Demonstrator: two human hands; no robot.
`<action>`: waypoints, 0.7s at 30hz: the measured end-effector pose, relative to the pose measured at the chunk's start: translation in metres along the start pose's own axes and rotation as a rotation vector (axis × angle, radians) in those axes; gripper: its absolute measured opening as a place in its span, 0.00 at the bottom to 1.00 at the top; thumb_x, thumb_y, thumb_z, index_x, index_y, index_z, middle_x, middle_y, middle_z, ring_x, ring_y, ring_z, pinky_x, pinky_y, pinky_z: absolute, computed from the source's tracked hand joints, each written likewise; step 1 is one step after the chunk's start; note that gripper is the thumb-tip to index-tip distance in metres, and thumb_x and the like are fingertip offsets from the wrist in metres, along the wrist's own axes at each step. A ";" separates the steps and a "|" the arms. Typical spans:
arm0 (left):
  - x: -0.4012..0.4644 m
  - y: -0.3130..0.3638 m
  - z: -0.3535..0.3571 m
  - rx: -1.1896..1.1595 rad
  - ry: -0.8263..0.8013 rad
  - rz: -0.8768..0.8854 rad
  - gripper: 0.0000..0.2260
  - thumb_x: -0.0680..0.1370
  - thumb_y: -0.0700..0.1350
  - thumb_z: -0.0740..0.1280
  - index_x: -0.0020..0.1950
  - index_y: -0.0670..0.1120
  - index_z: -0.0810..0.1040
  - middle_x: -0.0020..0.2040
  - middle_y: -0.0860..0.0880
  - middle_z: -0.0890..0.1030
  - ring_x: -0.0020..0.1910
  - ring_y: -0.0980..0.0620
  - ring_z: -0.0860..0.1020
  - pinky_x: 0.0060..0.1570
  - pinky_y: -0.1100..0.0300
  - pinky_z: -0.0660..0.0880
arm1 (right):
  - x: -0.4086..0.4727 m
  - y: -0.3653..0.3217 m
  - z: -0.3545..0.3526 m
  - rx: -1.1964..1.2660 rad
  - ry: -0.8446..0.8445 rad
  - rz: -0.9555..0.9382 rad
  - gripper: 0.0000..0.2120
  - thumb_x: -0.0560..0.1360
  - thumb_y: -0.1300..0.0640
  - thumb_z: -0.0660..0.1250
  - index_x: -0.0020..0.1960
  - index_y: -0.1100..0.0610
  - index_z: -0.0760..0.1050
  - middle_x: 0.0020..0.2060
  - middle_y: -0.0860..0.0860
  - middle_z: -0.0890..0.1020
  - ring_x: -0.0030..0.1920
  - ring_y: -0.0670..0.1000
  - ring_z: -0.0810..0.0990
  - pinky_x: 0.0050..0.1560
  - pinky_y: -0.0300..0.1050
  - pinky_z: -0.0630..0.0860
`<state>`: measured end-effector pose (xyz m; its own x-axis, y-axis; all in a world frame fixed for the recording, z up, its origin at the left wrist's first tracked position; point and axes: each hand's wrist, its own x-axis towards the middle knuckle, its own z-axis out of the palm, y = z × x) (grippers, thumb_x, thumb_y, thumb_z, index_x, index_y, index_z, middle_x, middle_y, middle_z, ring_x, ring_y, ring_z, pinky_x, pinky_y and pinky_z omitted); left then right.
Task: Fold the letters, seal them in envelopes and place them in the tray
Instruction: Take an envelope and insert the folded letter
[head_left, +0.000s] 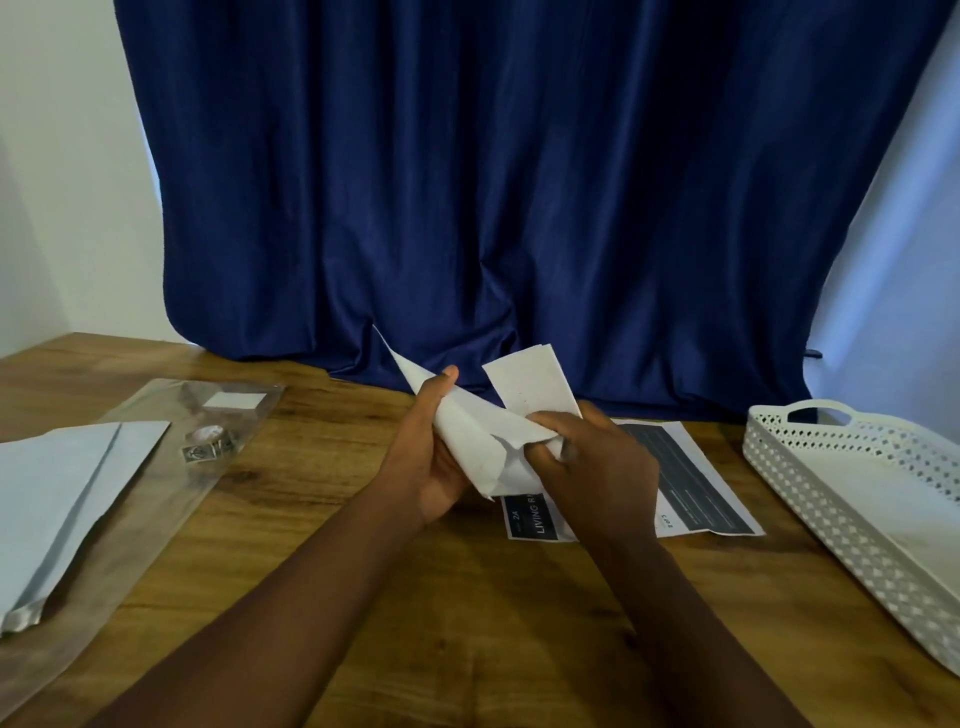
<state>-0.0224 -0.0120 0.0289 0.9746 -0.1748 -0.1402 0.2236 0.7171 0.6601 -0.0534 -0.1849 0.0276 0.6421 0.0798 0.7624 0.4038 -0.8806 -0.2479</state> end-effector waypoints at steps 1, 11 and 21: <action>0.001 0.004 -0.001 -0.020 0.025 0.023 0.30 0.70 0.56 0.79 0.67 0.44 0.78 0.57 0.39 0.86 0.56 0.39 0.85 0.51 0.41 0.83 | 0.001 0.000 0.000 0.033 -0.006 0.023 0.18 0.74 0.40 0.66 0.58 0.48 0.83 0.50 0.48 0.86 0.46 0.49 0.84 0.41 0.42 0.76; 0.005 0.066 -0.033 -0.241 0.306 0.369 0.32 0.68 0.54 0.82 0.65 0.48 0.72 0.61 0.42 0.83 0.55 0.42 0.85 0.51 0.36 0.83 | 0.007 0.009 -0.004 0.233 -0.077 -0.058 0.21 0.82 0.52 0.65 0.73 0.42 0.66 0.60 0.47 0.81 0.50 0.39 0.78 0.51 0.43 0.81; 0.001 0.067 -0.026 -0.262 0.295 0.397 0.30 0.67 0.56 0.82 0.62 0.49 0.73 0.61 0.42 0.82 0.55 0.41 0.84 0.51 0.34 0.82 | 0.001 0.000 0.007 0.010 -0.268 -0.013 0.25 0.79 0.38 0.62 0.73 0.48 0.68 0.58 0.49 0.84 0.49 0.49 0.85 0.44 0.38 0.72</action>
<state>-0.0056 0.0538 0.0539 0.9389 0.3126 -0.1439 -0.2023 0.8397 0.5039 -0.0483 -0.1813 0.0237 0.7857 0.2130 0.5808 0.4190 -0.8740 -0.2462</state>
